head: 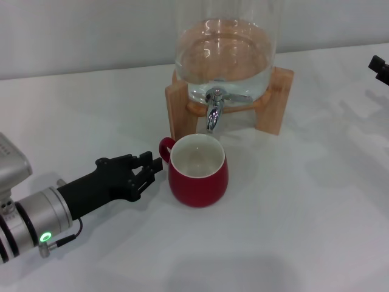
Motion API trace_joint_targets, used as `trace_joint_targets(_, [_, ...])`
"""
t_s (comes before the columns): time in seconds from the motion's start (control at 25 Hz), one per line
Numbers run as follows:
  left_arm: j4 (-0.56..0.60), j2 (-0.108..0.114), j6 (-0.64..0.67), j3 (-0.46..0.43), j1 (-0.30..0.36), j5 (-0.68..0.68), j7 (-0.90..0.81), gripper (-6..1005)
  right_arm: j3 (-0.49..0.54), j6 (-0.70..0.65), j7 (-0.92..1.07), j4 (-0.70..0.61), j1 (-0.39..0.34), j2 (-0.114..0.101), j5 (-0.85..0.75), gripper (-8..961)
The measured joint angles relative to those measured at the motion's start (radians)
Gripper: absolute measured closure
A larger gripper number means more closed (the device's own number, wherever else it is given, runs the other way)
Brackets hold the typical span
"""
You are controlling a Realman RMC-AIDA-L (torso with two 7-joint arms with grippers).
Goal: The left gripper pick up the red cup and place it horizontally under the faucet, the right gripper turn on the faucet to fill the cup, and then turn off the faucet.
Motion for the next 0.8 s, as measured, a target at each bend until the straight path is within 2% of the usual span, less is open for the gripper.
trace_joint_targets(0.8, [-0.014, -0.004, -0.148, 0.006, 0.039, 0.025, 0.078, 752, 0.001, -0.002, -0.004, 0.012, 0.002, -0.003, 0.031, 155])
